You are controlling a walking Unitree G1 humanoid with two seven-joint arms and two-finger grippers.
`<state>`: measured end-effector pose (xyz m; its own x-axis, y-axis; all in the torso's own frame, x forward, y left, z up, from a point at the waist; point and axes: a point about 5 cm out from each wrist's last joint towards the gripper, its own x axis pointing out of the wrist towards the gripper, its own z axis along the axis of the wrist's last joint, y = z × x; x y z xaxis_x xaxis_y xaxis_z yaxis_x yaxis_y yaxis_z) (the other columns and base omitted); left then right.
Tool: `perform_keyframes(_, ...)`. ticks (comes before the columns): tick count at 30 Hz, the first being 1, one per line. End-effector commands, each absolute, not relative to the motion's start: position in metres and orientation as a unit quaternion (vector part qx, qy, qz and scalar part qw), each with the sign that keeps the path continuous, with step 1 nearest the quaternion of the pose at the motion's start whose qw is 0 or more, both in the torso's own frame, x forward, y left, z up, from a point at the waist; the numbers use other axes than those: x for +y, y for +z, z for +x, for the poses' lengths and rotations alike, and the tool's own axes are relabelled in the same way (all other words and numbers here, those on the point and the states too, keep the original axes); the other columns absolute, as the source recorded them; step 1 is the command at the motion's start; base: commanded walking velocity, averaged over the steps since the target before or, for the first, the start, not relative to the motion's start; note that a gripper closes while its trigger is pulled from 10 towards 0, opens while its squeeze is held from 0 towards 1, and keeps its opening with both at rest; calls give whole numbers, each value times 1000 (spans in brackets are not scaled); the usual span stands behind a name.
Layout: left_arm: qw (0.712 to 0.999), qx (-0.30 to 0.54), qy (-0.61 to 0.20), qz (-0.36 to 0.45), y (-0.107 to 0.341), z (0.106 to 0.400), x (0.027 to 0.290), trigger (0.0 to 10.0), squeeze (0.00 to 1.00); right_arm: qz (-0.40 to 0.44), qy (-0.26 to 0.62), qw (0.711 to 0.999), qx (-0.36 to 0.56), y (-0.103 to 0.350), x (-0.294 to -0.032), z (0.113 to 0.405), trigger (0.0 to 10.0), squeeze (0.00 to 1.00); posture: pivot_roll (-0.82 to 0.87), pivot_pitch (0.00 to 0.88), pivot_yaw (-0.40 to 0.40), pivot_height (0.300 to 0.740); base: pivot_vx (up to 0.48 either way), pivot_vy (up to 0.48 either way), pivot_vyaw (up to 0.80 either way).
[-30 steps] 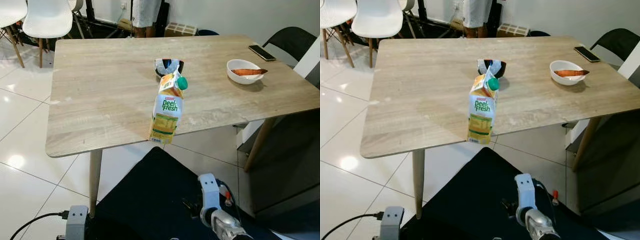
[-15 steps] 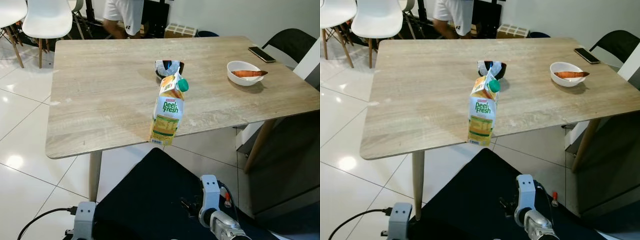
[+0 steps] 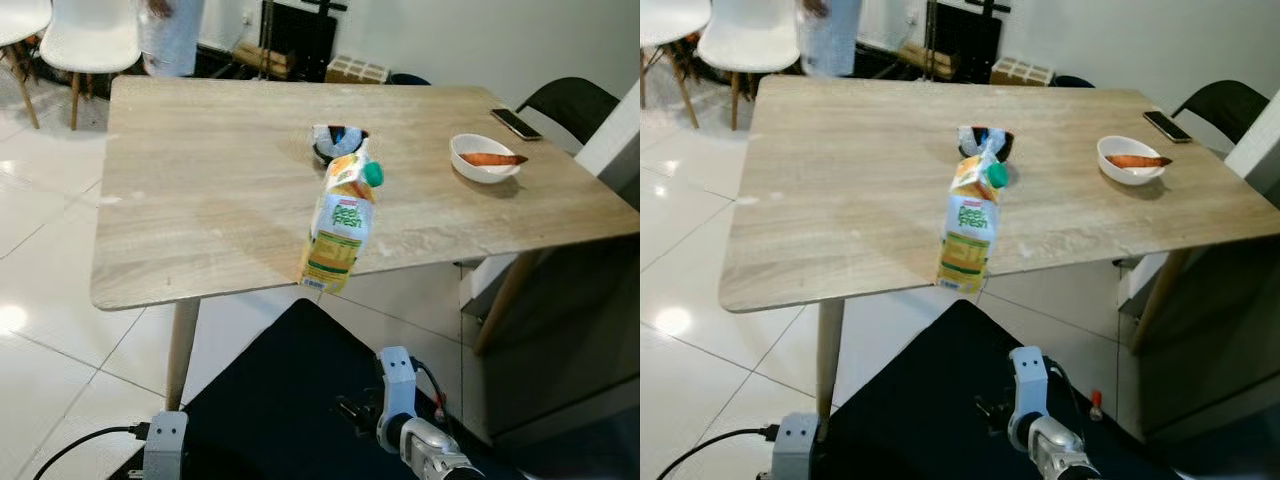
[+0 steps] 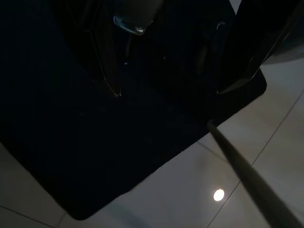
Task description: Restocking fridge
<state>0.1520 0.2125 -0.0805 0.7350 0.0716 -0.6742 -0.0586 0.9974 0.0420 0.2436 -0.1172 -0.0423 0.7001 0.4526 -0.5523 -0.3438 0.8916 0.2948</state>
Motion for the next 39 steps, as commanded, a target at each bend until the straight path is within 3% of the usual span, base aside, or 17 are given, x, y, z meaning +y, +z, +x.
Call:
perform_keyframes(1,924,378,49,2,-86,140,214,10000,0,76,228,911,334,-45,-116,241,10000,0,169,103,-211,740,0,0,0)
perform_keyframes(12,923,383,33,4,-86,141,216,10000,0,97,215,917,323,-41,-116,247,10000,0,121,109,-160,740,0,0,0)
perform_keyframes(19,927,373,-10,22,-79,163,210,10000,0,141,161,924,318,-45,-136,241,10000,0,51,105,-36,740,0,0,0)
perform_keyframes(25,926,375,-28,36,-75,176,210,10000,0,162,132,928,308,-48,-145,235,10000,0,34,109,14,740,0,0,0)
perform_keyframes(32,920,388,-25,42,-73,181,217,10000,0,168,125,928,308,-50,-145,232,10000,0,39,100,24,740,0,0,0)
perform_keyframes(37,917,397,-3,31,-75,175,225,10000,0,176,141,928,296,-46,-138,237,10000,0,47,89,-9,740,0,0,0)
perform_keyframes(39,915,402,15,24,-77,169,230,10000,0,176,161,927,289,-41,-131,243,10000,0,72,84,-56,740,0,0,0)
